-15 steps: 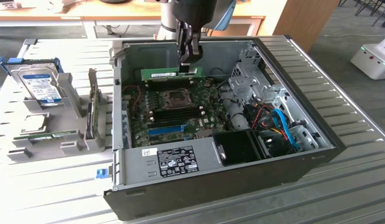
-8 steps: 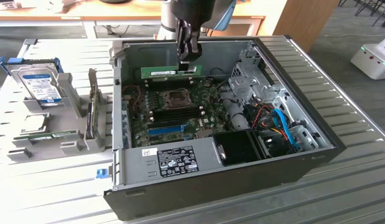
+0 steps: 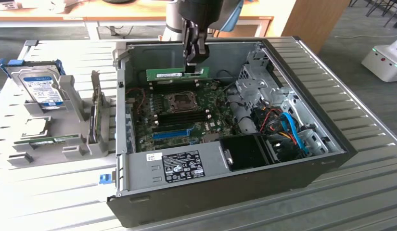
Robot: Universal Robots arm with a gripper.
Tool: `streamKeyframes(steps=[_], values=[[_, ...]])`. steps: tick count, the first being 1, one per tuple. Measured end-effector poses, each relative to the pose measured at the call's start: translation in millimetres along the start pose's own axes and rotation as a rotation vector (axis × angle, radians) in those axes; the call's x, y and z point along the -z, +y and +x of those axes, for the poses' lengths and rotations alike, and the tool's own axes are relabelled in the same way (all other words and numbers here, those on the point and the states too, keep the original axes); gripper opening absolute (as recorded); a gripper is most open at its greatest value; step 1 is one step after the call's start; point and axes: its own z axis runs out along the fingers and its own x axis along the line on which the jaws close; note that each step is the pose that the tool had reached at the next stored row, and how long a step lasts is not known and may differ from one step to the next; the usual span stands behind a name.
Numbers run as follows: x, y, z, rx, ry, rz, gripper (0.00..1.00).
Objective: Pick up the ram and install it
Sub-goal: 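Pick up the ram and move it above insertion slot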
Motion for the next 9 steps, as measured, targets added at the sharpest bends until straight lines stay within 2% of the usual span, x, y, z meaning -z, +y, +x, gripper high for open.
streamKeyframes(steps=[9], values=[[0.6,-11.3,-0.2,0.000,0.0001,0.0000,0.12]])
